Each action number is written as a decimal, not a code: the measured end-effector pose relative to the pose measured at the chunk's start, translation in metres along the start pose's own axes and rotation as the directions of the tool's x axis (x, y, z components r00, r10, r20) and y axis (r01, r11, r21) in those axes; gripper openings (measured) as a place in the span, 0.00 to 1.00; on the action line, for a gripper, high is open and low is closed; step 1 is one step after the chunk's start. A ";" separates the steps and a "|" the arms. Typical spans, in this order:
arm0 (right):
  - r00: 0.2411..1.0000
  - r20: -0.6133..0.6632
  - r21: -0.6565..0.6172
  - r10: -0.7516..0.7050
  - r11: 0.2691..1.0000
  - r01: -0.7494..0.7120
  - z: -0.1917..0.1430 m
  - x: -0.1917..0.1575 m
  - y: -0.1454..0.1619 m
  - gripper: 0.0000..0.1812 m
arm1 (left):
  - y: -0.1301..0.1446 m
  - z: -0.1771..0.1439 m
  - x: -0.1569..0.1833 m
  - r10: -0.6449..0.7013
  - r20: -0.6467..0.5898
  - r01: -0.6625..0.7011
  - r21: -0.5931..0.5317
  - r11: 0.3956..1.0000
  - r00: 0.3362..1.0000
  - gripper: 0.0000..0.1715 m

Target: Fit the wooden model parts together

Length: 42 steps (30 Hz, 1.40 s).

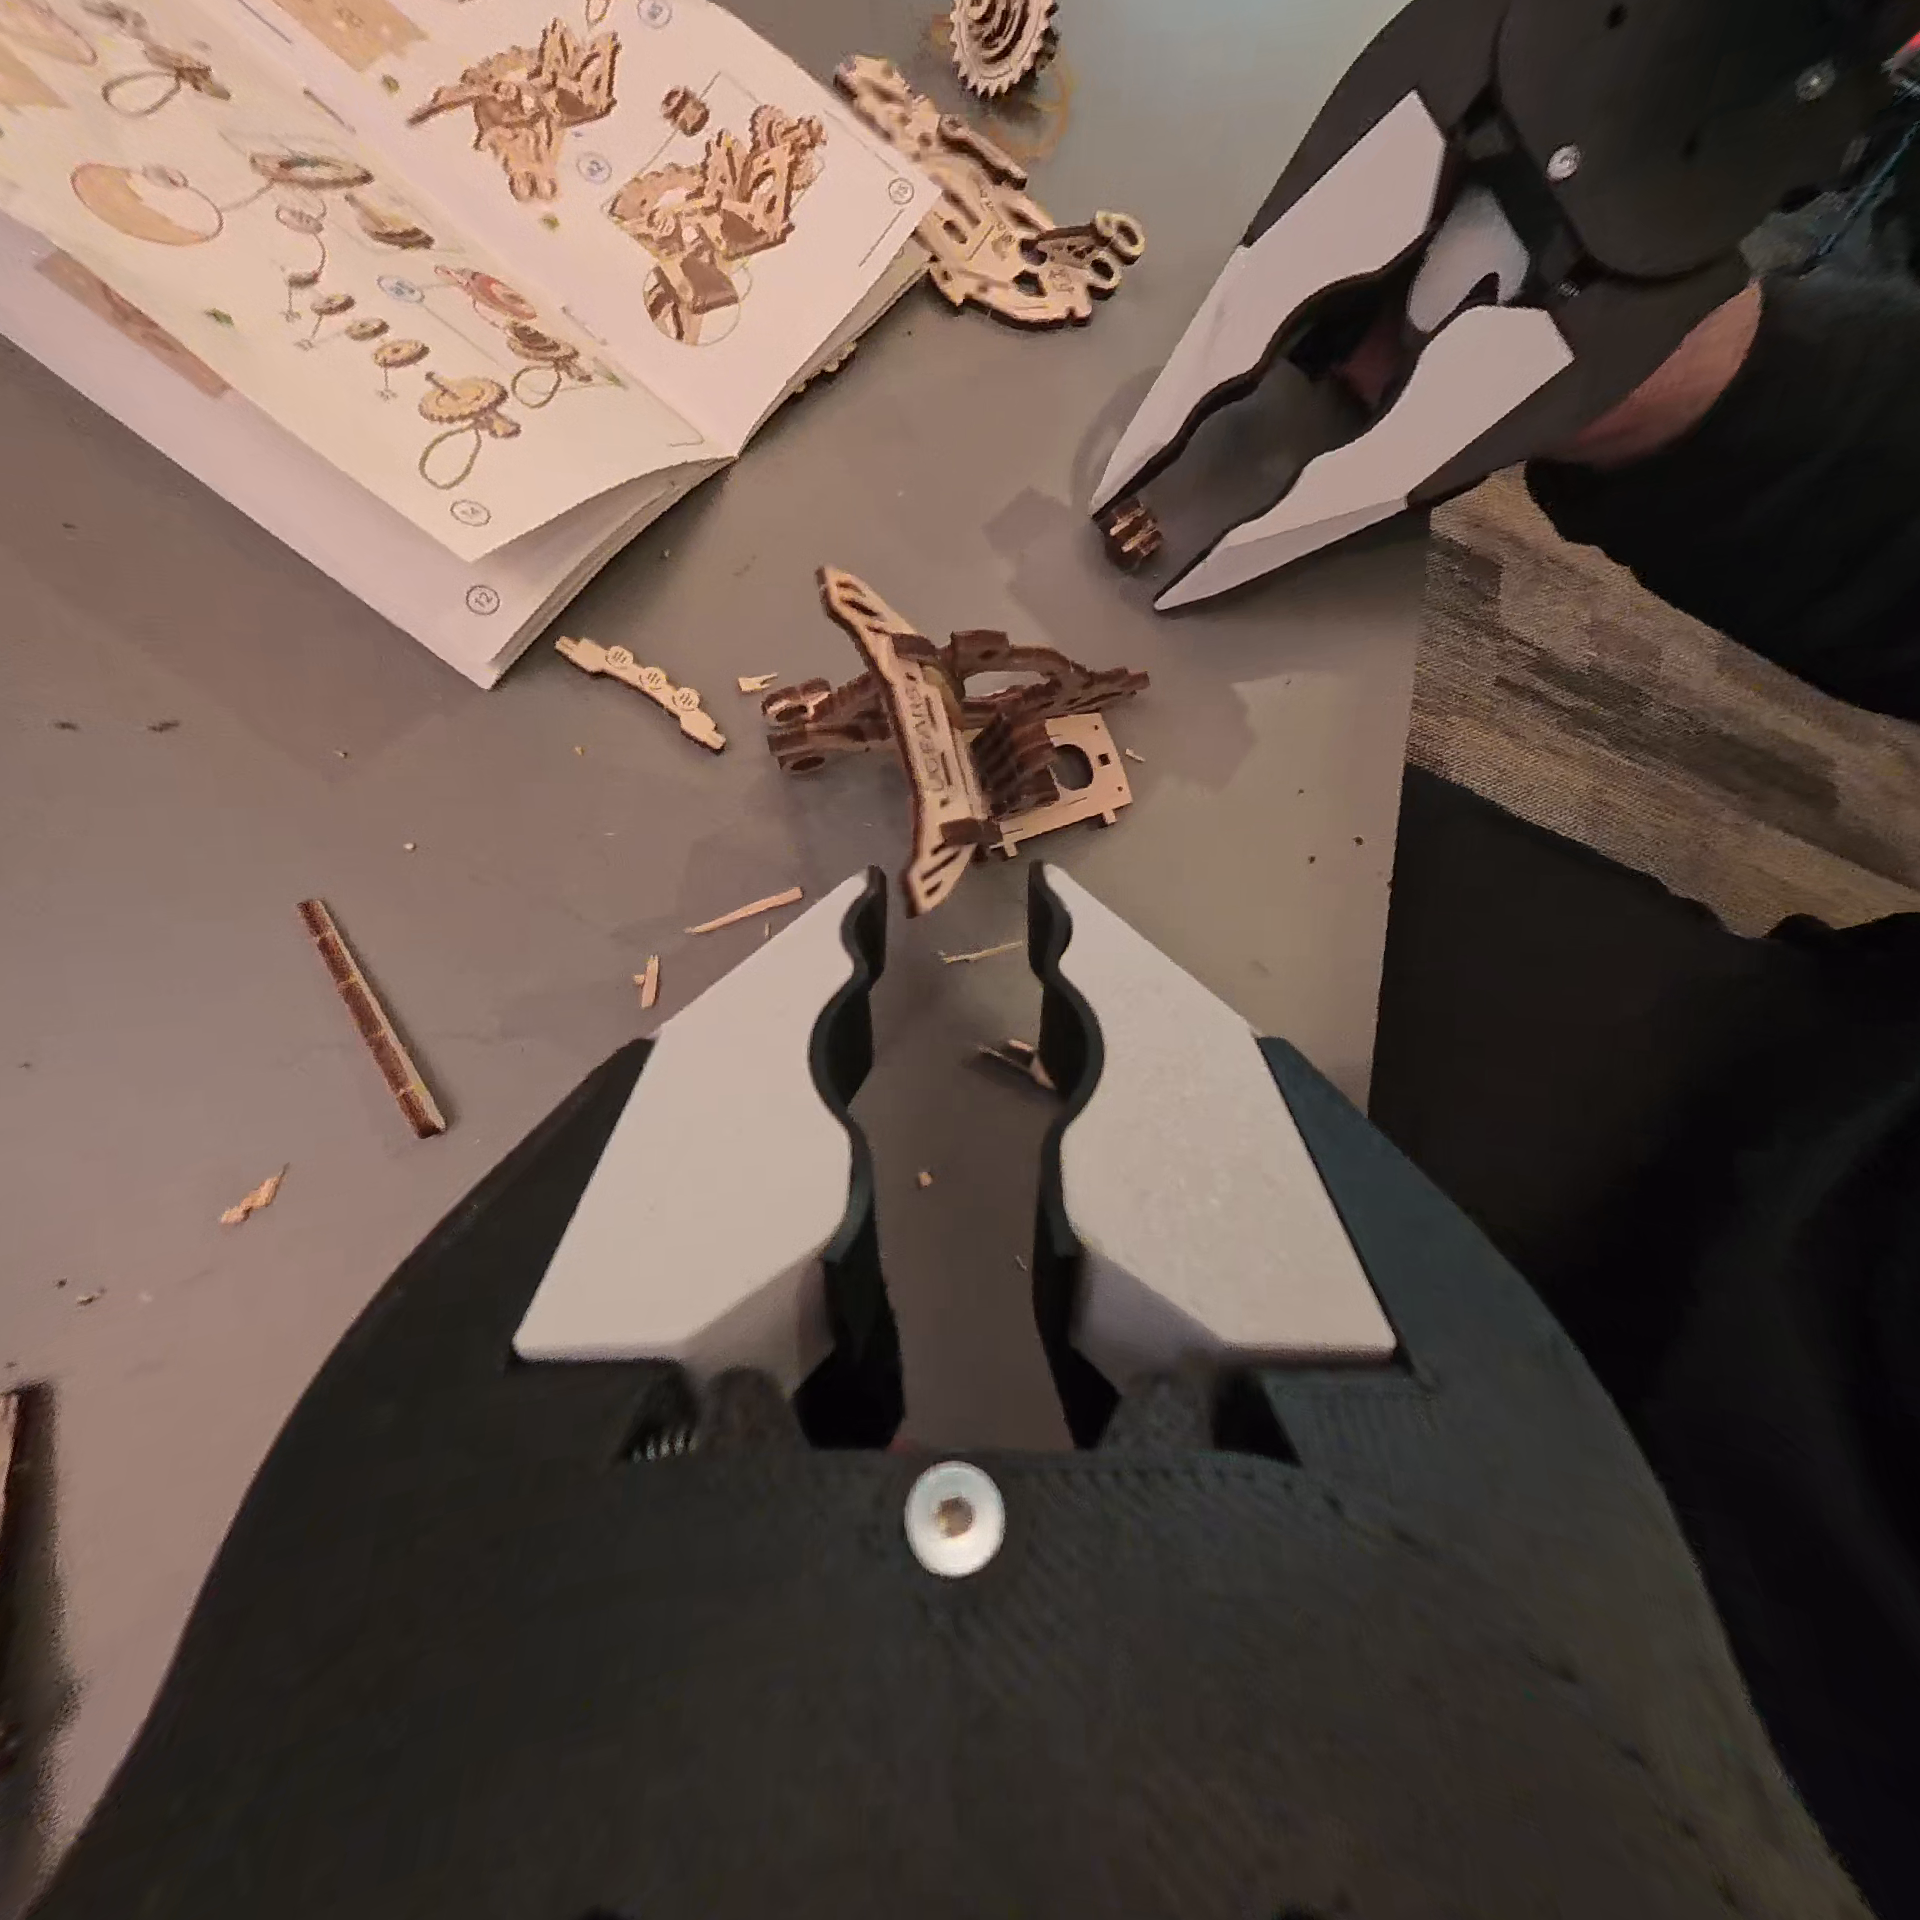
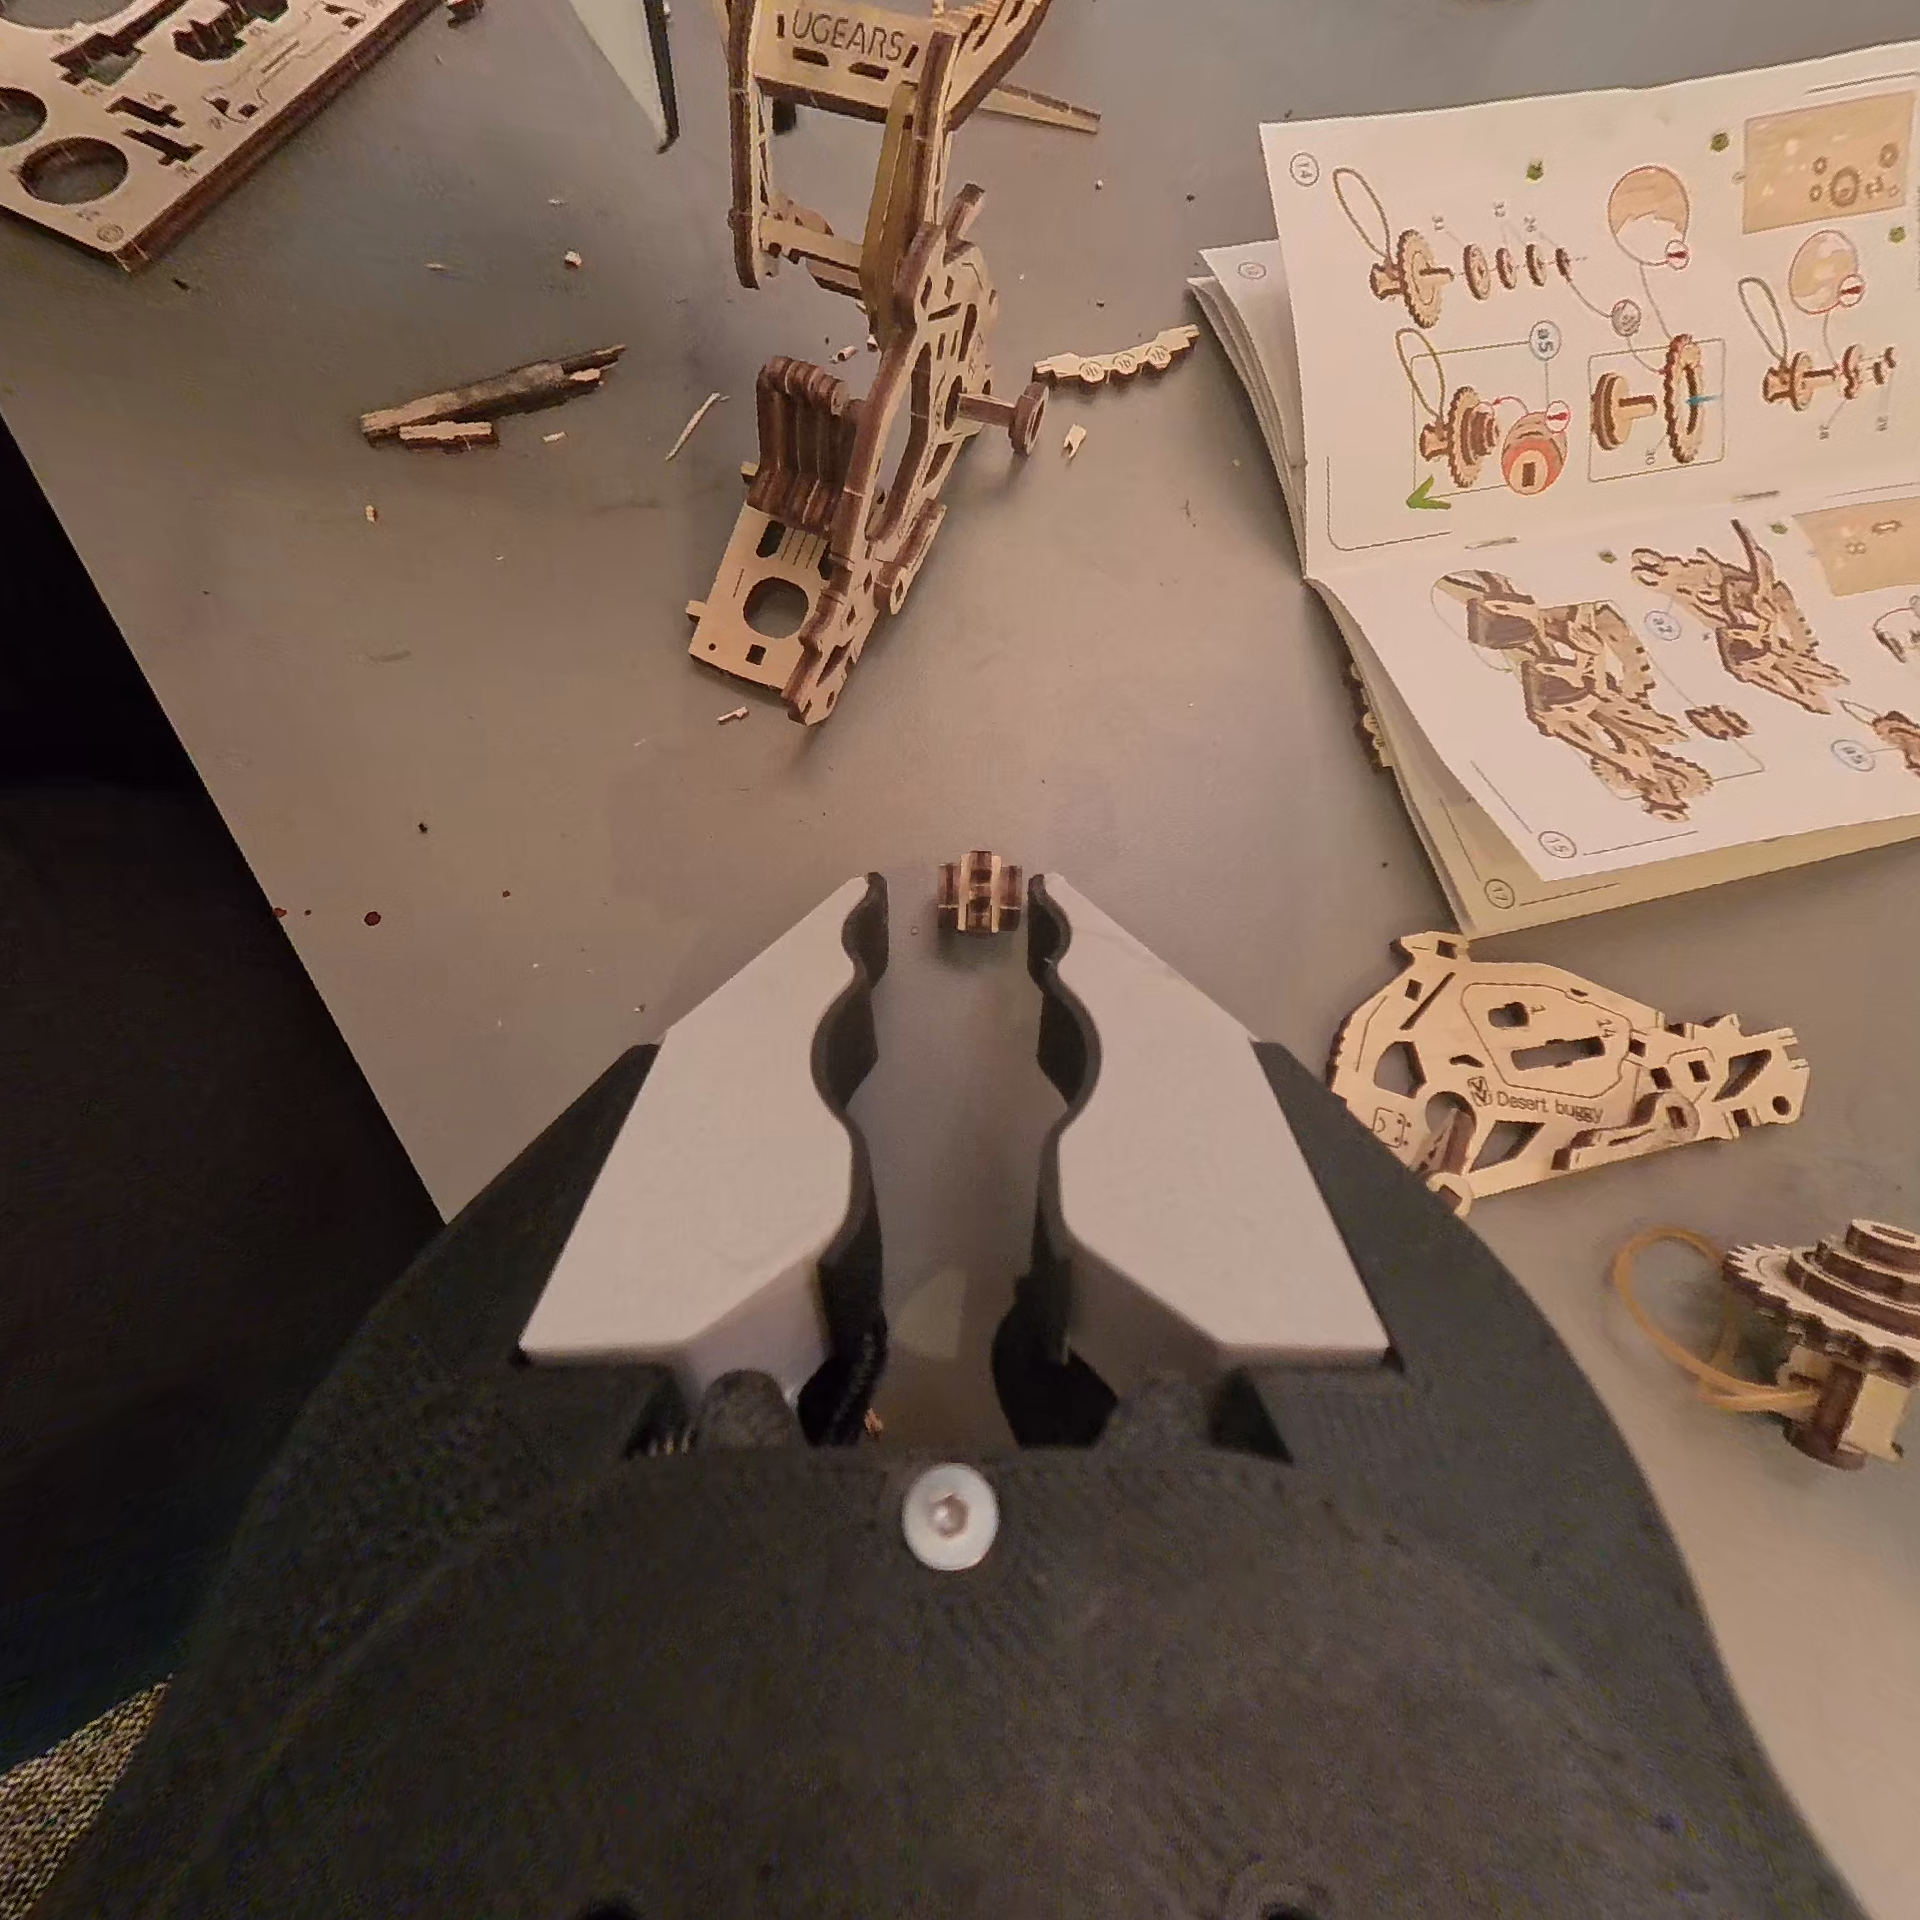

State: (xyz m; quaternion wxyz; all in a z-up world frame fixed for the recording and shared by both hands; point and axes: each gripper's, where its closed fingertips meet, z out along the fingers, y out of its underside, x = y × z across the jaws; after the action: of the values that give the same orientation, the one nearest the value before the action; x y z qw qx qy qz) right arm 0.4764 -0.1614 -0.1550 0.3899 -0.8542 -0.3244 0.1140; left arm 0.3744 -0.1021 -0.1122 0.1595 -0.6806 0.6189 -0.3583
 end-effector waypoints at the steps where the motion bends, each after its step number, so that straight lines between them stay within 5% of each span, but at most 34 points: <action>1: 1.000 -0.001 0.000 -0.002 1.000 0.002 0.000 0.000 0.000 0.13 | -0.002 -0.001 0.001 0.007 0.003 -0.007 0.017 1.000 1.000 0.14; 4: 1.000 -0.004 0.000 -0.018 1.000 0.018 0.000 -0.001 0.000 0.07 | -0.004 -0.004 0.004 0.031 -0.004 -0.031 0.038 0.999 1.000 0.13; 20: 1.000 0.003 0.013 0.002 1.000 -0.002 -0.001 0.000 -0.001 0.07 | 0.003 0.006 0.013 0.079 -0.003 -0.079 0.038 0.996 0.997 0.11; 26: 1.000 -0.001 0.014 0.003 1.000 -0.003 -0.001 0.000 -0.001 0.07 | 0.001 0.006 0.037 0.088 -0.087 -0.081 0.079 0.994 0.992 0.11; 42: 1.000 -0.001 0.007 0.003 1.000 -0.003 -0.001 0.001 0.000 0.07 | 0.003 0.000 0.041 0.076 -0.064 -0.063 0.179 0.982 0.995 0.18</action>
State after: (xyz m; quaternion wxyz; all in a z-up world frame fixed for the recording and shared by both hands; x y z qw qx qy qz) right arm 0.4771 -0.1612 -0.1543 0.3927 -0.8535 -0.3225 0.1155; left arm 0.3711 -0.1417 -0.1025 0.2096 -0.6287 0.6133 -0.4297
